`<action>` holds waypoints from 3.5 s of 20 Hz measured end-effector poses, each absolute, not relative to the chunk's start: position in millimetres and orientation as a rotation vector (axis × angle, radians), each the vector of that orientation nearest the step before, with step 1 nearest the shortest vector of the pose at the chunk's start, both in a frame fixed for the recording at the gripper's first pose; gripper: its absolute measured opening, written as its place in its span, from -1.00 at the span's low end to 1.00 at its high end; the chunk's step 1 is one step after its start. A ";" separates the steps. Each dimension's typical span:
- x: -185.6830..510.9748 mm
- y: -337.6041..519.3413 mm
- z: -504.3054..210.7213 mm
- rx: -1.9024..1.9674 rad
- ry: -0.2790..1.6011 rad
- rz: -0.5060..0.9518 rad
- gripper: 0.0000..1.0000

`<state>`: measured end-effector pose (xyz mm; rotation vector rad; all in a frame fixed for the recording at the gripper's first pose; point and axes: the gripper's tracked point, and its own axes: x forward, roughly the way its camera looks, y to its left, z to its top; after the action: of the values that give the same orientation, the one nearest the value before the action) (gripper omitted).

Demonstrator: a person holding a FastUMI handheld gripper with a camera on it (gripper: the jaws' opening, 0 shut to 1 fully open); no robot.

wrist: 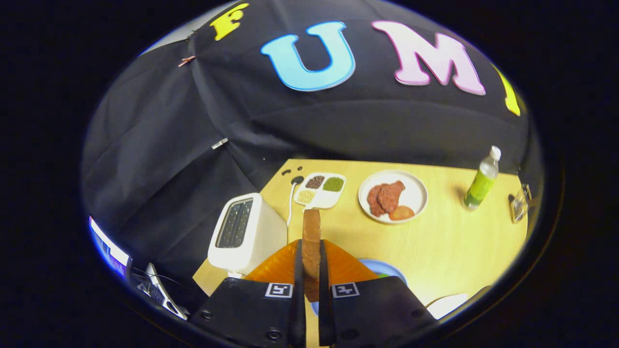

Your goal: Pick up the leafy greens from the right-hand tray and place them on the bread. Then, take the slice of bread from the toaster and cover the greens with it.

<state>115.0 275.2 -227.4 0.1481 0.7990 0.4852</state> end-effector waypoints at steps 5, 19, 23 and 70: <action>99.1 252.1 -279.8 0.235 0.877 0.477 -0.71; 96.5 183.4 -349.0 0.276 0.917 0.394 -0.50; 83.8 159.8 -370.1 0.277 0.966 0.336 0.03; 84.4 -99.5 17.9 0.080 0.088 -0.003 0.98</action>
<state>84.4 -99.5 17.9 0.0804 0.0876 -0.0030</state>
